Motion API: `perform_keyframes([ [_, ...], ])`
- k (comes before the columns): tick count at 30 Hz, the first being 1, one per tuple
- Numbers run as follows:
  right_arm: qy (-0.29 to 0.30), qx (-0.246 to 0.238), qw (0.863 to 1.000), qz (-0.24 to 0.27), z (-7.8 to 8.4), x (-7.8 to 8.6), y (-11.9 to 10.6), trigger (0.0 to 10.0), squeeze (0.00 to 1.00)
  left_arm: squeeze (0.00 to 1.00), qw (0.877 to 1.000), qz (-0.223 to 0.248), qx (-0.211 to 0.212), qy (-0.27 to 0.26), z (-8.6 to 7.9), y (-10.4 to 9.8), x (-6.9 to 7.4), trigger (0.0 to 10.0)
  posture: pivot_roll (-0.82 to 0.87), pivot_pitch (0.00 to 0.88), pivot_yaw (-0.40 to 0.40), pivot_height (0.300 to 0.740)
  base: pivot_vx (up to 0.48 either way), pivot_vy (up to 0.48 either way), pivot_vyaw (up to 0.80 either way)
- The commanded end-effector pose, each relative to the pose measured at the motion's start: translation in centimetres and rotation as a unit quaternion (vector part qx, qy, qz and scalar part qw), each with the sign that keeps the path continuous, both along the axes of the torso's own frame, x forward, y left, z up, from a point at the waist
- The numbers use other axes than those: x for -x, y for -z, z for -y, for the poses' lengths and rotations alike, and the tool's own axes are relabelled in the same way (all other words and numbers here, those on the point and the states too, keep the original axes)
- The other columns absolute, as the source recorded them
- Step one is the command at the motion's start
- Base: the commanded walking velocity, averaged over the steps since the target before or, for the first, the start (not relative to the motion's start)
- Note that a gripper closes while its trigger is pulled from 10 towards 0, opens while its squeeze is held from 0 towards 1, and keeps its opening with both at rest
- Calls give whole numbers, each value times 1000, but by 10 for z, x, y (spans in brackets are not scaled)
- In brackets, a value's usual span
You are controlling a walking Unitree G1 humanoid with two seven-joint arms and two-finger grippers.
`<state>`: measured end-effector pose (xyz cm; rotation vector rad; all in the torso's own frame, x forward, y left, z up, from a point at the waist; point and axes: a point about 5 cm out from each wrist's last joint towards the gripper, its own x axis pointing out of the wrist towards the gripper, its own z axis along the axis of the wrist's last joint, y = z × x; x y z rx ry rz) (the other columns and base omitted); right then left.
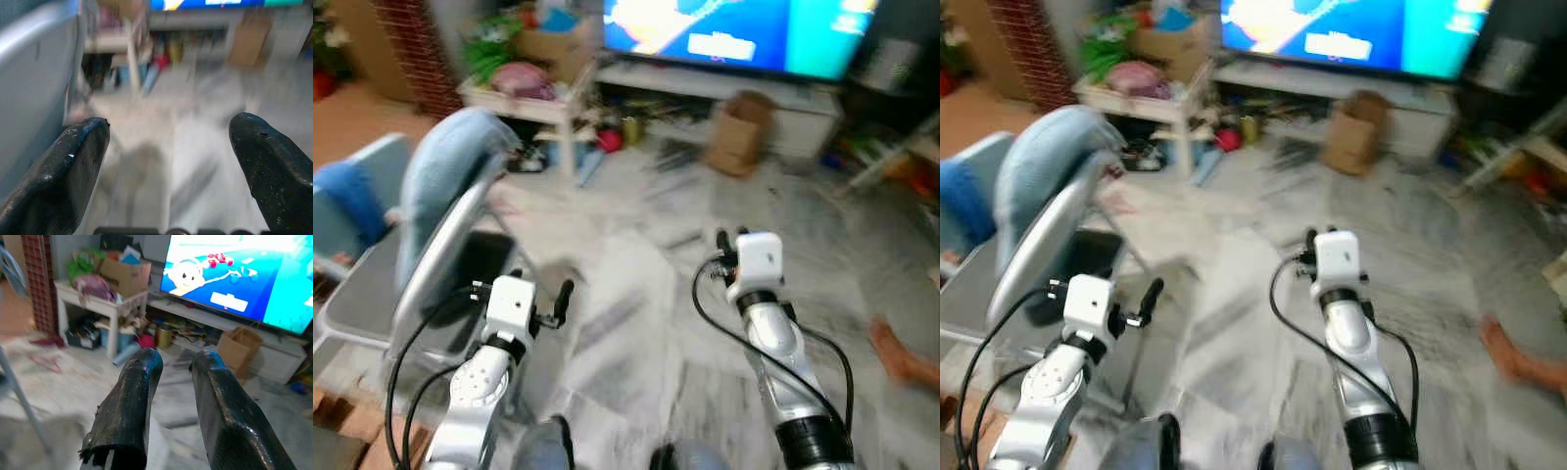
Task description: Restocking fridge
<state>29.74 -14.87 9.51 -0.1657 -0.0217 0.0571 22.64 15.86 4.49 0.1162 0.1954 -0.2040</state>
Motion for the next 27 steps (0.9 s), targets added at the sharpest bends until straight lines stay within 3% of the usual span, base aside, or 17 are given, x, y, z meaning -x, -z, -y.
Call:
perform_keyframes([
  [1, 4, 1, 1000, -8, 3, 2, 3, 10000, 0, 0, 1000, 14, -6, 9, 3, -8, -8, 10000, 129, 114, -1, 740, 0, 0, 0],
  [27, 6, 0, 1000, -13, 2, 0, 4, 10000, 0, 0, 1000, 13, -7, 10, 5, -8, -8, 10000, 130, 117, -1, 740, 0, 0, 0],
])
